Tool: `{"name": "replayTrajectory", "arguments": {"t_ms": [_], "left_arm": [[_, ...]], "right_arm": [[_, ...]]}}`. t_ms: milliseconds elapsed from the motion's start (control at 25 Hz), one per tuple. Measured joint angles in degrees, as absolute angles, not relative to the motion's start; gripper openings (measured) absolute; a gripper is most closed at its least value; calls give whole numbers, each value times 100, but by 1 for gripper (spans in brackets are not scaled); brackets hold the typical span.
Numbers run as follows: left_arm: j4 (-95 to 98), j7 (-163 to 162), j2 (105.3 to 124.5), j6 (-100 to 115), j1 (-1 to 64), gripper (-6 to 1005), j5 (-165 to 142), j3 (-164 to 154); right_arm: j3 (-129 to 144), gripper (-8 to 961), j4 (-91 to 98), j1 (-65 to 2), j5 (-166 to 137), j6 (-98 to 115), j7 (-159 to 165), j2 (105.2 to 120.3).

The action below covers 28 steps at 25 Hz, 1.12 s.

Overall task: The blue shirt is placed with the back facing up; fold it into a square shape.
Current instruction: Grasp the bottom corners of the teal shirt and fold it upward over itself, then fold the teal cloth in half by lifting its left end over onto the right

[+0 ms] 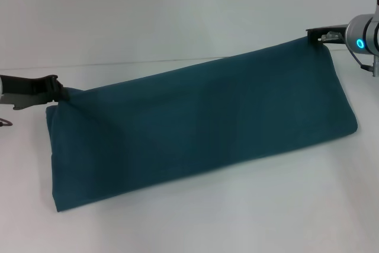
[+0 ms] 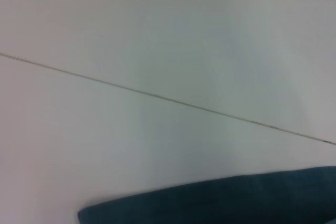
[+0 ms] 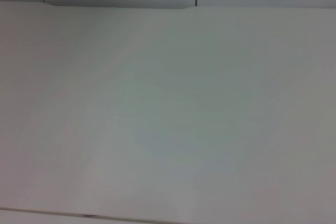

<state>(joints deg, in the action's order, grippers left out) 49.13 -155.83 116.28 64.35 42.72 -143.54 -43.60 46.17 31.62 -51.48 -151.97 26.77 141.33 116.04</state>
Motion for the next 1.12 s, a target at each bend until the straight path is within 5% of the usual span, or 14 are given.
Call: {"name": "replayTrajectory", "arguments": {"t_ms": [720, 1120], "left_arm": [[4815, -15537, 11661, 6172, 4306, 111, -14312, -4325], [5150, -15536, 11854, 6039, 4067, 138, -14052, -3919]], "right_arm": [[4660, 42, 3027, -5182, -15231, 2493, 14094, 11562], [4531, 226, 3101, -5178, -15299, 2774, 14416, 11326]]}}
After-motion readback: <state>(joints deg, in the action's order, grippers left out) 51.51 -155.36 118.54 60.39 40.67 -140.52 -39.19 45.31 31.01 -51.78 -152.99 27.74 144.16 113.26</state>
